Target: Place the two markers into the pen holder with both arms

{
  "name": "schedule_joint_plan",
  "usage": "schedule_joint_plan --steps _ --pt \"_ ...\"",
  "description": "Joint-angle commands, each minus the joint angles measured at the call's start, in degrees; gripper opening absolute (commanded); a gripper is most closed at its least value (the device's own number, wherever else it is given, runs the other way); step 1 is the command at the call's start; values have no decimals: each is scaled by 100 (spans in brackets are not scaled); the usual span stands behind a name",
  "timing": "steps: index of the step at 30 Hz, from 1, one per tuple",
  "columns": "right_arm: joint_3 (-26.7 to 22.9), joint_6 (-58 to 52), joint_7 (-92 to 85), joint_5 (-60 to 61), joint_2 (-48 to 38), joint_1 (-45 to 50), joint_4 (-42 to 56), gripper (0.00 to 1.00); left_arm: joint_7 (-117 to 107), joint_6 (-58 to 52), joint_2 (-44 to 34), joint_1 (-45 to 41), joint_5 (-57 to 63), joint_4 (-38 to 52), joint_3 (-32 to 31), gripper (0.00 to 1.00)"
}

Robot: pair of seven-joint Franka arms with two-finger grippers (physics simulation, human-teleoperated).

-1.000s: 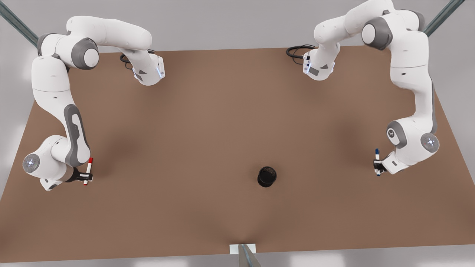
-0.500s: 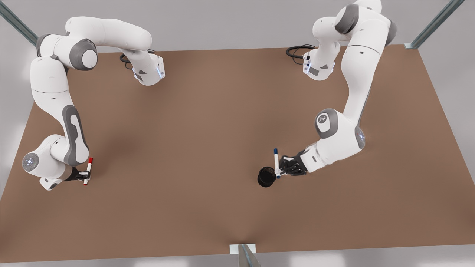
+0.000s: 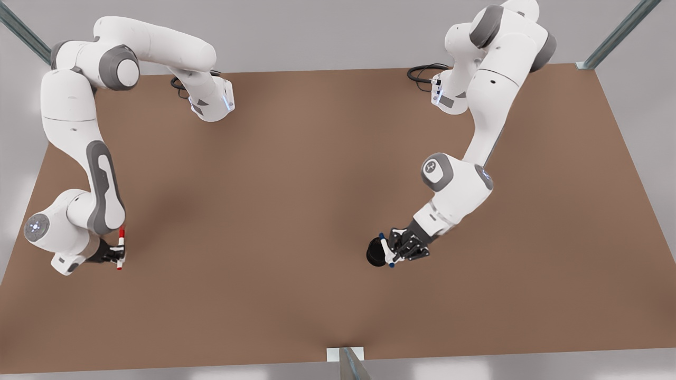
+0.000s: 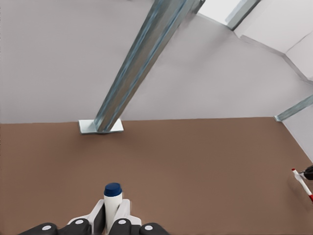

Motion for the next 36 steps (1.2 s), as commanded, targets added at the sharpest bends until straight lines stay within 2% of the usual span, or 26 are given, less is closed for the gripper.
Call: schedule_joint_plan --steps 1,4,8,10,13,16,17,18,24,25,26,27,28,29,30,31,32,34,35,36 --pt "258 -164 -143 -60 -149 20 103 21 2541 1114 47 -94 -50 -97 -11 21" --pt "1340 -199 287 -33 -387 -51 183 21 2541 1659 398 -261 -41 -36 -20 21" --pt "2034 -735 1008 -33 -949 -59 174 21 2778 1879 566 -349 -15 -97 -11 21" --pt "2816 -718 1044 -33 -940 -665 60 21 3145 1975 408 -349 -15 -536 -38 21" --pt "3220 -349 1456 -42 -870 -578 86 21 3217 2380 302 -305 -24 -1055 -258 24" --pt "3265 -93 1913 -68 -870 -112 121 21 3235 2415 364 -331 -15 -1046 -258 28" --pt "3265 20 1922 -68 -870 -77 113 21 3235 2424 364 -340 -15 -1046 -258 36" --pt "3265 91 1949 -68 -870 19 104 21 3270 2494 364 -367 -6 -1038 -249 100" --pt "3265 565 2853 -332 -879 740 113 21 3376 2468 293 -314 29 -976 -345 100" --pt "3265 933 3056 -341 -870 960 104 21 3332 1717 92 299 -15 -959 -661 100" --pt "3265 1425 3065 -341 -774 1118 77 21 2965 146 -93 1081 -50 -652 -802 100" --pt "3265 1751 3074 -323 -677 1285 95 21 2157 -1814 -199 1732 81 -73 -663 100" --pt "3265 1971 3187 -314 -677 1426 139 21 648 -3836 -199 1813 1018 858 -118 100" --pt "3256 2139 3434 -332 -659 1627 191 21 -980 -5516 -164 1953 1837 1606 -56 100" --pt "3169 2122 3434 -358 -440 2014 621 21 -1300 -6888 -208 1945 3197 2143 -99 100" --pt "3028 2113 3434 -613 -194 2269 973 21 -1572 -7402 -444 1945 4281 2320 -82 100" --pt "2958 1972 3434 -710 61 2577 1492 21 -2117 -7700 -849 1963 4582 2320 -55 100" --pt "2510 2016 3469 -701 378 3289 2107 21 -2636 -8114 -1227 1971 4573 2311 76 100" --pt "2193 2007 3715 -710 484 3719 2450 21 -2619 -8044 -1464 1551 4398 2250 725 100" --pt "1956 2077 3917 -710 571 4018 2670 21 -2610 -7658 -1868 873 3914 1715 1579 100"
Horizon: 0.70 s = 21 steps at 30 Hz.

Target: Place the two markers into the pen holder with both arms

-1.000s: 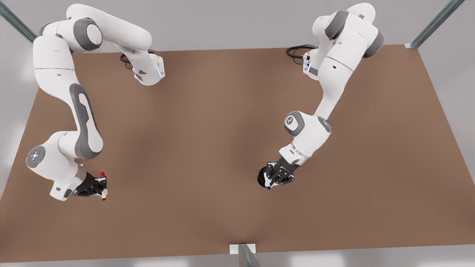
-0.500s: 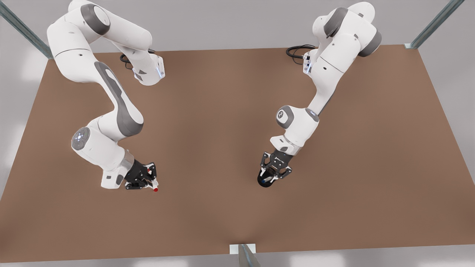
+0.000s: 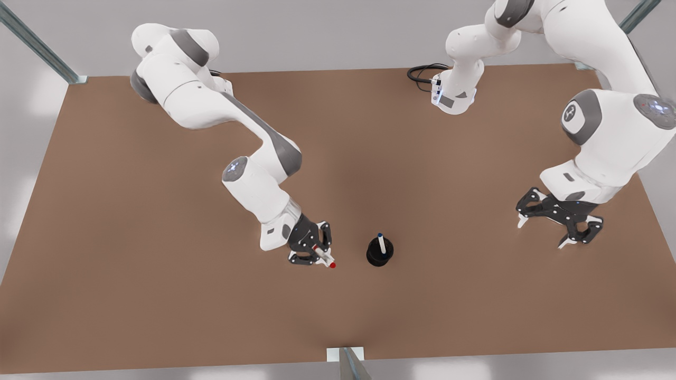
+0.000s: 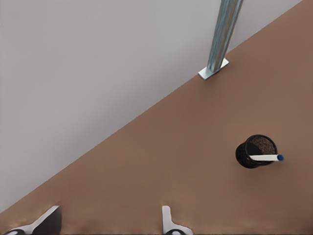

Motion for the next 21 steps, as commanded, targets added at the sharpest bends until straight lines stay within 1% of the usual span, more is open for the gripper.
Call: schedule_joint_plan --steps 1,2,4,6,9,11,13,15,19,21 --pt "-192 303 1805 -125 313 410 577 21 -3274 -1717 -547 -671 164 -716 716 100" --pt "-209 303 1813 -125 427 559 780 21 -3274 -1717 -486 -663 155 -708 716 100" --pt "-851 391 2227 -125 506 1139 912 21 -3467 -1708 -310 -698 191 -664 716 100" --pt "-1219 418 2227 -133 901 1561 1464 21 -3511 -1647 -187 -698 208 -664 698 100" --pt "-1264 611 2358 -125 1333 1808 2002 21 -3573 -1612 -187 -680 208 -655 698 100" --pt "-1299 663 2358 -125 1359 1887 2081 21 -3775 -1612 -187 -706 199 -628 690 100" --pt "-1809 1235 2543 -116 1693 2230 2090 21 -3775 -1612 -187 -706 199 -628 690 100" --pt "-1853 1428 2560 -116 1957 2238 2397 21 -3845 -1620 -178 -706 199 -637 690 100" --pt "-2274 2297 2552 -116 2369 2440 2406 21 -3880 -1612 -108 -759 208 -637 690 100" --pt "-2477 2500 2552 -116 2457 2607 2406 21 -3871 -1612 -73 -759 208 -637 690 100"
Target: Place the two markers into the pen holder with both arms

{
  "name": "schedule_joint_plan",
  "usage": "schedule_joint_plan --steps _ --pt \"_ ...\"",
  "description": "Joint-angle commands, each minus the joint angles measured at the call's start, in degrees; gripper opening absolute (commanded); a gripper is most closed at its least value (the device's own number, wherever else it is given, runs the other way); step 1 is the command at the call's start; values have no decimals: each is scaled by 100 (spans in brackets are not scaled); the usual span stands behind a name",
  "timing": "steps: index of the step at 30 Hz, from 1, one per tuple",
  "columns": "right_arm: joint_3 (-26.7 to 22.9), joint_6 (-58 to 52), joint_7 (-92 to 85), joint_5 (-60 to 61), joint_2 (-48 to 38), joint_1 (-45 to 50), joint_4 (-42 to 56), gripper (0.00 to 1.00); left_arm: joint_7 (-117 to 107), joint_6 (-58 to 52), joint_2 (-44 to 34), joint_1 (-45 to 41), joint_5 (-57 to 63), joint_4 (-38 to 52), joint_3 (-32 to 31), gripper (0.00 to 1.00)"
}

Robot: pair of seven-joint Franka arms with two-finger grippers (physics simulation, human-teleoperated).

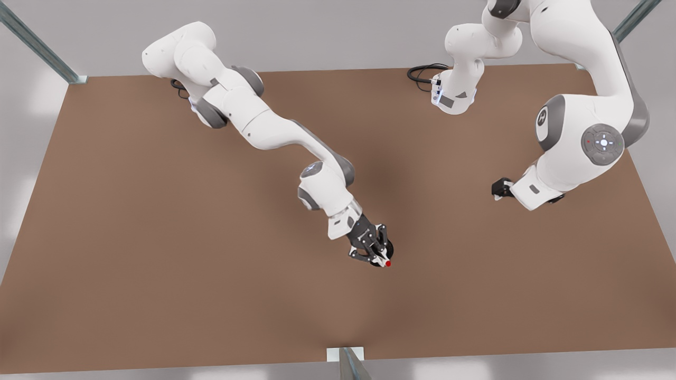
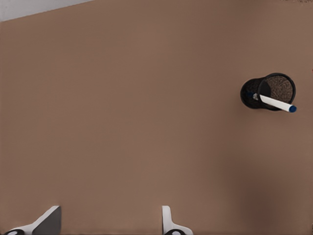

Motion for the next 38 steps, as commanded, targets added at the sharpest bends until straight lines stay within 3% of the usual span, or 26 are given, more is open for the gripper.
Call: schedule_joint_plan --steps 1,10,11,12,18,19,21,24,25,29,33,38 --pt "-80 818 962 -5 82 116 11 21 -1314 -46 18 1 6 1 -1 100" --pt "-396 1117 971 -5 346 397 11 21 -1323 -55 70 27 -3 1 -1 100" --pt "-449 1117 971 -5 355 406 11 64 -1323 -46 70 27 -3 1 -1 100" --pt "-519 1117 971 -5 372 415 2 99 -1323 -46 70 27 -3 1 -1 100" --pt "-546 688 971 30 65 424 -7 100 -1314 -55 88 36 -3 10 -1 100" --pt "-581 -653 962 179 -602 310 -59 100 -1305 -55 88 45 -3 10 -1 100" --pt "-537 -3687 918 179 -2658 -419 -1210 100 -1288 -55 88 27 -38 54 -1 100" --pt "-45 -8345 -539 452 -4137 -2790 -1510 100 -1296 -55 97 1 -3 54 -10 100" --pt "201 -8639 -576 434 -4216 -2969 -1641 100 -1305 -55 88 -43 -3 54 -10 100" --pt "228 -8692 -549 267 -4444 -3478 -2089 100 -1314 -90 88 -192 -29 89 -10 100" --pt "228 -7980 -514 496 -5429 -3742 -3900 100 -1314 -108 88 -263 -3 89 -10 100" --pt "377 -7918 -505 496 -5455 -3698 -3865 100 -1279 -116 88 -254 -47 89 -10 100"
